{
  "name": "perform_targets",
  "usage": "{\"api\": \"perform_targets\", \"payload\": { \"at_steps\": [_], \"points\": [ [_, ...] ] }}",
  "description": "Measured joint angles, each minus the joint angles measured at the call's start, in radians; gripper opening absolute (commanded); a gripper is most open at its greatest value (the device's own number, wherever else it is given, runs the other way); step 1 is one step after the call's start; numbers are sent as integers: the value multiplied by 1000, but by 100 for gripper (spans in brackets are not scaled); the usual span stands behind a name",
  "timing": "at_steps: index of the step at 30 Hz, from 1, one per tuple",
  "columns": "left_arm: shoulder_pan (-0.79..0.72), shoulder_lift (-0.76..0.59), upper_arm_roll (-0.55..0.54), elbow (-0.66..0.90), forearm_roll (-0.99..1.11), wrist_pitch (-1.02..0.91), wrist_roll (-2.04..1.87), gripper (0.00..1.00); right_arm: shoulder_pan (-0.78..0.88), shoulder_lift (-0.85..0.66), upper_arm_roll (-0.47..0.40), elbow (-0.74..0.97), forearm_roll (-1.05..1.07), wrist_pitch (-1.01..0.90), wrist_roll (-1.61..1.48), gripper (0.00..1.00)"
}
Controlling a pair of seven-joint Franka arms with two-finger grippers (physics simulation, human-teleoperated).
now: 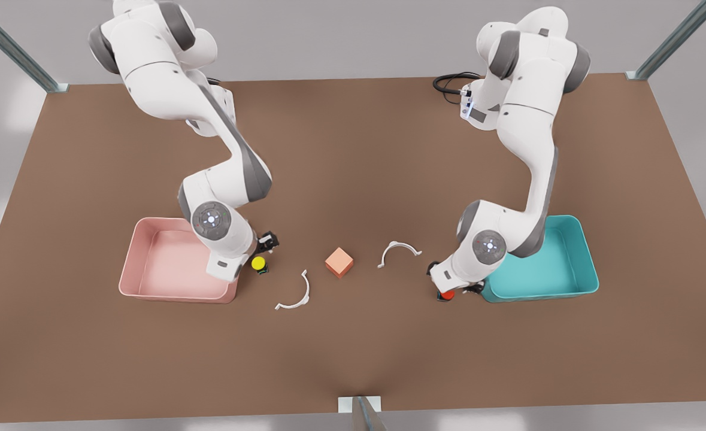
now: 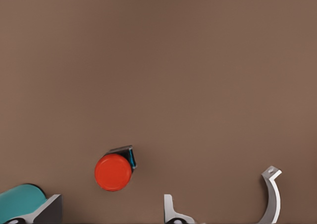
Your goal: Place the red button in the blue storage box with the left arm, and place the yellow button in the pink storage box with the right arm
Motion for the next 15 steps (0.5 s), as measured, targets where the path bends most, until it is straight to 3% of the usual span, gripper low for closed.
{"api": "perform_targets", "payload": {
  "at_steps": [9,11,12,15],
  "points": [
    [11,103,0,-5,7,122,8,99,-31,20,34,-144,7,156,-219,100],
    [12,110,0,-5,8,132,10,78,-36,20,35,-189,8,181,-255,100],
    [12,111,0,-5,8,136,12,73,-42,20,36,-207,9,192,-271,100],
    [12,112,0,1,8,145,17,73,-55,22,41,-242,12,212,-315,100]
  ]
}}
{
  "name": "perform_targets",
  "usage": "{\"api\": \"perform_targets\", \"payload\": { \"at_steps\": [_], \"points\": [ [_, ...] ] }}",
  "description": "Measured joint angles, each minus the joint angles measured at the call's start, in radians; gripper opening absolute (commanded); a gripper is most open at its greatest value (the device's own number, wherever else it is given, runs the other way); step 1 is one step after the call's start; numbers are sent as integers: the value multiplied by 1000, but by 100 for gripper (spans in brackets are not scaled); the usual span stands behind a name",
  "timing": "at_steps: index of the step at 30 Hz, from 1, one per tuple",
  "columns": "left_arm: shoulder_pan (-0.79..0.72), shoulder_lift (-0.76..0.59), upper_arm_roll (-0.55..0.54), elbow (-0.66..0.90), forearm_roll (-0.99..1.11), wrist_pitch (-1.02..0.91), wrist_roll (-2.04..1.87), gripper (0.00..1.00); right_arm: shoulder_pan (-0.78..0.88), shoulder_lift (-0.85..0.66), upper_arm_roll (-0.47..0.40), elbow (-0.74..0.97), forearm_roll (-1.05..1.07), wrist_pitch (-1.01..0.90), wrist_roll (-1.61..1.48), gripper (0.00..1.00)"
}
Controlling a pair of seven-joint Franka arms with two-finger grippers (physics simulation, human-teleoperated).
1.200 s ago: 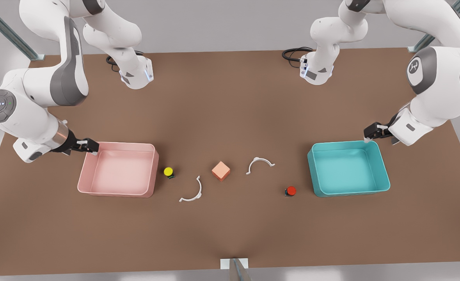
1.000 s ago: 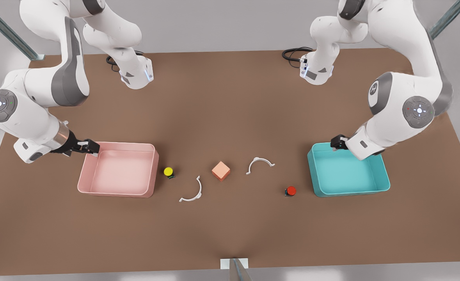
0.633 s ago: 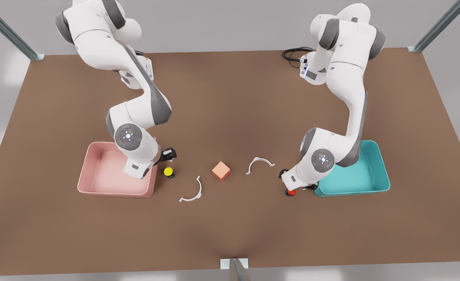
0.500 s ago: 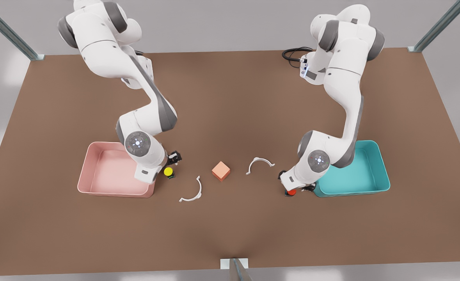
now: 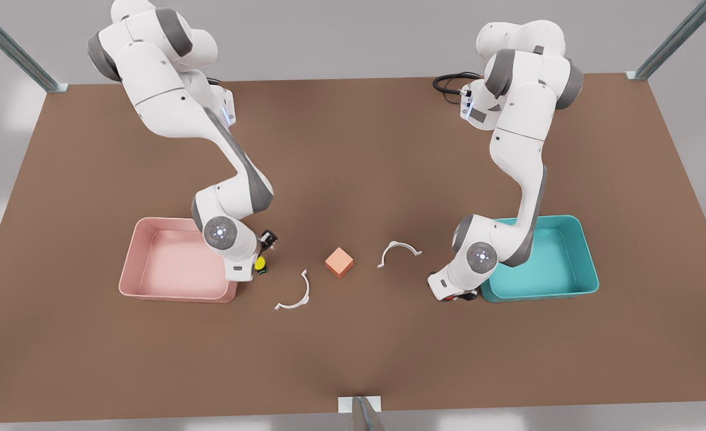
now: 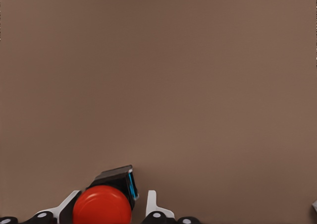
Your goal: Place the red button in the blue storage box with the left arm, and place the yellow button in the pink storage box with the right arm
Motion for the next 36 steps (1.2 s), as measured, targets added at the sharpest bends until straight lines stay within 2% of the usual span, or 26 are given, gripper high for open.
{"api": "perform_targets", "payload": {
  "at_steps": [3,5,9,12,18,22,23,24,26,28,29,31,34,36],
  "points": [
    [0,4,0,10,1,5,3,55,-17,8,2,-11,1,13,-38,100],
    [0,4,0,11,3,8,4,51,-31,21,1,-10,0,31,-62,100],
    [5,-19,2,11,7,9,2,50,-32,50,2,-14,-1,72,-103,100],
    [39,-127,8,-4,7,-32,8,51,-27,69,8,-41,-2,114,-128,100],
    [242,-436,8,-281,-2,-122,86,52,-32,83,10,-107,-2,213,-168,100],
    [334,-475,9,-401,-5,-149,188,52,-33,84,10,-138,-2,266,-188,100],
    [342,-459,9,-410,-6,-153,217,71,-34,84,10,-140,-2,275,-192,100],
    [344,-439,9,-415,-9,-157,245,100,-35,84,10,-142,-2,283,-196,97],
    [344,-407,9,-413,-12,-163,298,100,-35,85,10,-146,-2,298,-204,83],
    [341,-398,8,-409,-15,-170,342,100,-35,86,11,-159,-2,316,-211,81],
    [332,-402,4,-373,-15,-190,353,100,-35,86,11,-162,-2,324,-215,79],
    [285,-399,1,-175,-12,-285,347,100,-35,86,12,-165,-2,337,-221,63],
    [270,-401,1,37,-6,-421,317,100,-52,84,22,-165,-2,349,-231,61],
    [269,-416,0,98,-3,-493,291,100,-78,77,41,-160,-2,353,-240,61]
  ]
}}
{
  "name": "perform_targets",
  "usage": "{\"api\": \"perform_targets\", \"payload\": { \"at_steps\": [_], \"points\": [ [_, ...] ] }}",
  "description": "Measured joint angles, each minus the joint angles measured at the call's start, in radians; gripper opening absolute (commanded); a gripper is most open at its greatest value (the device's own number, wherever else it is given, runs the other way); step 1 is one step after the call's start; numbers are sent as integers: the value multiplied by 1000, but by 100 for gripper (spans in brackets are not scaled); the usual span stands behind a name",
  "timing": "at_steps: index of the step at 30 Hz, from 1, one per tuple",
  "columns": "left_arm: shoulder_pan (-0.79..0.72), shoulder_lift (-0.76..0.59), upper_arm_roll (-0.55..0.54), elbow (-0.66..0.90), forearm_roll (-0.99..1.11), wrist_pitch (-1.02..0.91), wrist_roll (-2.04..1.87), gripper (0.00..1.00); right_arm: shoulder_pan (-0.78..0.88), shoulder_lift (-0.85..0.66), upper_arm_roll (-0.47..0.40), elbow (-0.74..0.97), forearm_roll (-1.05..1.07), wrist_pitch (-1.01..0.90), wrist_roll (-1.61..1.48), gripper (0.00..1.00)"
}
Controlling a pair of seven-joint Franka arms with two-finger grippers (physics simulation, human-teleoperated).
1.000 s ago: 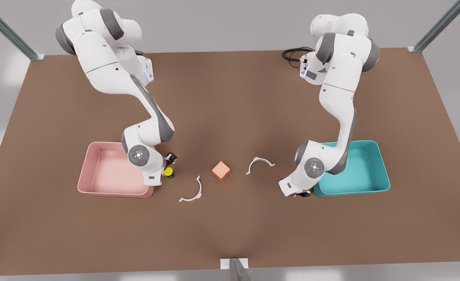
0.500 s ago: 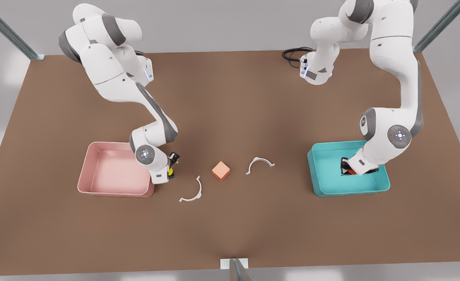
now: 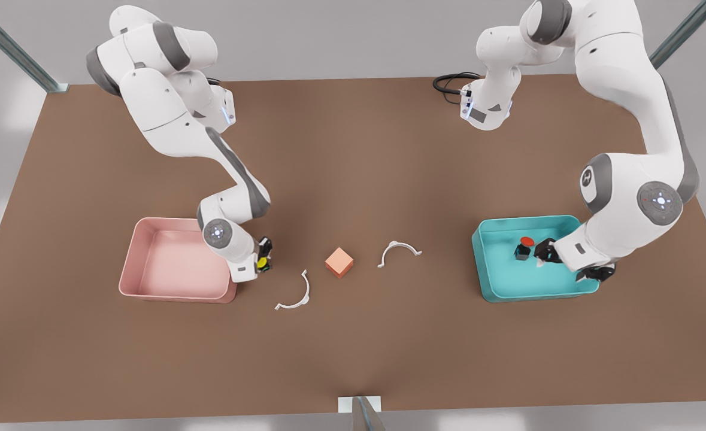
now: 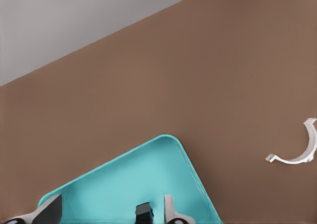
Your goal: Place the red button in the blue storage box with the left arm, and place the yellow button in the pink storage box with the right arm
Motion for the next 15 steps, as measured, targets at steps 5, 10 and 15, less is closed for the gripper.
{"api": "perform_targets", "payload": {
  "at_steps": [5,10,15],
  "points": [
    [-26,-51,-11,127,0,-147,-116,100,-62,-26,56,19,-1,3,-25,51],
    [-35,-140,-10,88,-2,-216,-235,100,-66,-43,59,35,3,1,-54,46],
    [-42,-137,-11,91,0,-249,-331,100,-103,-136,66,78,9,-23,-68,46]
  ]
}}
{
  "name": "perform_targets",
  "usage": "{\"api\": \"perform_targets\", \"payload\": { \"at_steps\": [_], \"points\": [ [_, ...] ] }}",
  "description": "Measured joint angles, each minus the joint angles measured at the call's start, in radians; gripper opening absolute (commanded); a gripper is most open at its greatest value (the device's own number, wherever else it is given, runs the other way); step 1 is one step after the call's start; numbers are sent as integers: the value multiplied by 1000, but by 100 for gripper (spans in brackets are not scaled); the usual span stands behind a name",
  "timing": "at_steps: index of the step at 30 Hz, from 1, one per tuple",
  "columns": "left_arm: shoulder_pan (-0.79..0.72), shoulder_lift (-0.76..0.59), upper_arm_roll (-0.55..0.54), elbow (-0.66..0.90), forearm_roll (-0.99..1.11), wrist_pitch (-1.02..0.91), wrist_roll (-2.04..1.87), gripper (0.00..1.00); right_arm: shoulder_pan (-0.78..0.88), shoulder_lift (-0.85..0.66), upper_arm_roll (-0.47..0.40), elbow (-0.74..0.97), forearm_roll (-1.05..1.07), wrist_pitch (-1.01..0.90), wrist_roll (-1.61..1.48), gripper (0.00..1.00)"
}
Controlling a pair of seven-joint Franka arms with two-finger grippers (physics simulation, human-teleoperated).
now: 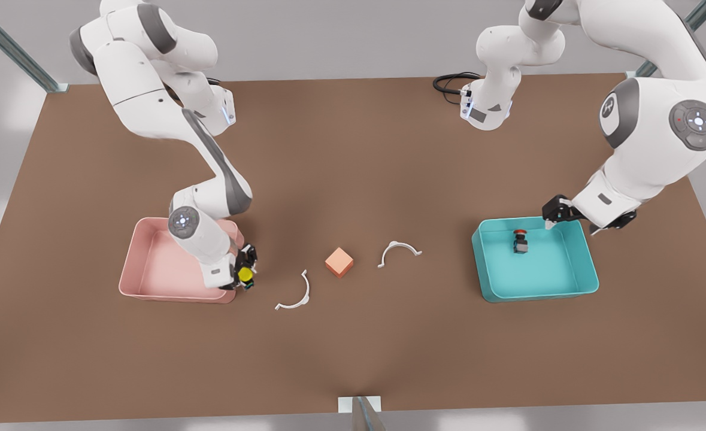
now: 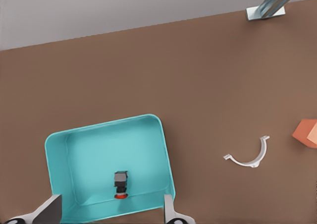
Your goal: Place the red button in the blue storage box with the left arm, and place the yellow button in the pink storage box with the right arm
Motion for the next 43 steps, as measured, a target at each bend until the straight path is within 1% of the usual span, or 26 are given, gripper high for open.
{"api": "perform_targets", "payload": {
  "at_steps": [4,8,11,14,17,18,19,20,21,25,26,27,28,30,31,32,34,36,40,43],
  "points": [
    [-1,1,-1,0,-1,-12,-60,100,-28,-79,2,34,2,-54,24,46],
    [-8,7,-2,0,-1,-18,-108,100,-90,-126,2,-6,2,-102,56,47],
    [-9,15,-2,0,-1,-19,-138,100,-139,-227,3,-129,1,-121,77,47],
    [-9,17,-2,0,0,-19,-163,100,-202,-375,3,-309,2,-128,94,47],
    [-9,18,-2,0,-1,-19,-185,100,-252,-376,2,-360,1,-101,110,50],
    [-9,18,-2,0,-1,-19,-191,100,-259,-374,2,-364,1,-93,116,53],
    [-9,17,-2,0,-1,-20,-197,100,-259,-373,2,-366,-1,-87,122,68],
    [-9,17,-2,0,-1,-20,-203,100,-256,-372,2,-367,-2,-82,128,78],
    [-9,18,-2,0,-1,-21,-208,100,-249,-372,2,-367,-3,-77,133,82],
    [-9,17,-2,0,-1,-22,-227,100,-230,-370,2,-369,-5,-64,153,83],
    [-9,17,-2,0,-1,-22,-231,100,-230,-365,2,-366,-5,-63,157,88],
    [-9,18,-3,0,-1,-23,-235,100,-231,-357,2,-338,-7,-64,162,100],
    [-9,18,-3,0,-1,-23,-238,100,-231,-351,1,-256,-11,-89,167,100],
    [-9,17,-3,1,-1,-22,-245,100,-235,-334,2,80,-56,-239,172,100],
    [-9,17,-3,1,-1,-22,-248,100,-235,-329,4,185,-77,-319,181,100],
    [-9,17,-4,2,-1,-22,-251,100,-232,-324,4,238,-93,-388,197,100],
    [-8,17,-4,2,-1,-22,-256,100,-223,-310,-2,278,-102,-496,241,100],
    [-9,17,-5,2,-1,-22,-260,100,-234,-313,-7,274,-99,-574,290,100],
    [-8,16,-5,2,-1,-22,-268,100,-117,-370,-141,215,-91,-670,395,100],
    [-9,16,-5,2,-1,-22,-273,100,-85,-373,-176,210,-69,-708,462,100]
  ]
}}
